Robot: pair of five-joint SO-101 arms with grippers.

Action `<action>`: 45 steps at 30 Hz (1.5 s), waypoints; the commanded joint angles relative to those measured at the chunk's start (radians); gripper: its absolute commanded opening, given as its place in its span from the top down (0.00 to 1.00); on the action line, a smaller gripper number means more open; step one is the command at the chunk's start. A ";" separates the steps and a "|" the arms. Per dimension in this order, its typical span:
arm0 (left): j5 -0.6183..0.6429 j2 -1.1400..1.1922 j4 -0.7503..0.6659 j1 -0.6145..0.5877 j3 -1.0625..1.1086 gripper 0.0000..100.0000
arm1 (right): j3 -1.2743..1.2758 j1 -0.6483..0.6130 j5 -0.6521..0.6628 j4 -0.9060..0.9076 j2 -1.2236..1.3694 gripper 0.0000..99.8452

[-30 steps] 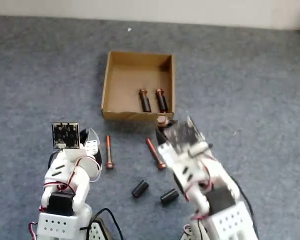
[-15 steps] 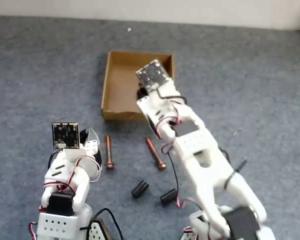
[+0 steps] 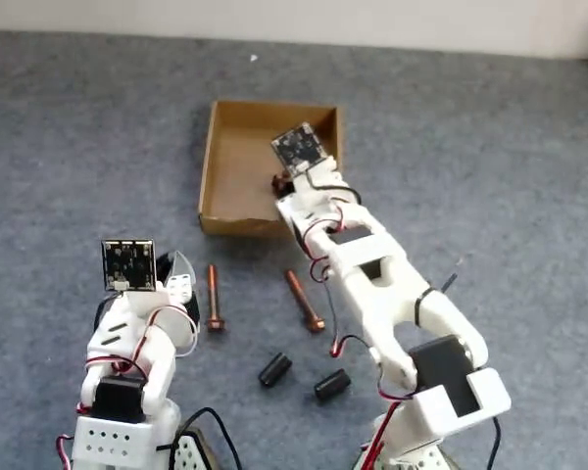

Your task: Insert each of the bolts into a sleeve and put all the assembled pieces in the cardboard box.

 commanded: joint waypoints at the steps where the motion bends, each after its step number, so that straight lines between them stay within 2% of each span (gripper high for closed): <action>1: -0.006 -0.010 0.002 -0.013 0.016 0.98 | -0.065 0.021 0.005 -0.028 -0.024 0.91; 4: -0.006 -0.010 0.002 -0.039 0.012 0.98 | -0.073 0.021 0.005 0.056 -0.025 0.87; 10: -0.006 -0.010 -0.060 -0.145 0.019 0.98 | -0.131 0.019 0.005 0.193 -0.028 0.87; 19: -0.006 -0.010 -0.080 -0.234 0.012 0.98 | -0.265 0.013 0.003 0.570 -0.039 0.87; 26: -0.006 -0.010 -0.140 -0.303 0.019 0.98 | -0.231 0.004 -0.011 0.780 -0.306 0.87; 32: -0.006 -0.010 -0.140 -0.303 0.019 0.98 | -0.076 -0.022 -0.229 0.891 -0.536 0.87; 37: -0.006 -0.010 -0.138 -0.302 0.019 0.98 | -0.039 -0.094 -0.451 1.070 -0.584 0.87; 41: -0.006 -0.010 -0.138 -0.305 0.019 0.98 | -0.013 -0.219 -0.505 1.136 -0.585 0.87; 45: -0.006 -0.010 -0.138 -0.306 0.019 0.98 | 0.102 -0.309 -0.605 1.115 -0.585 0.87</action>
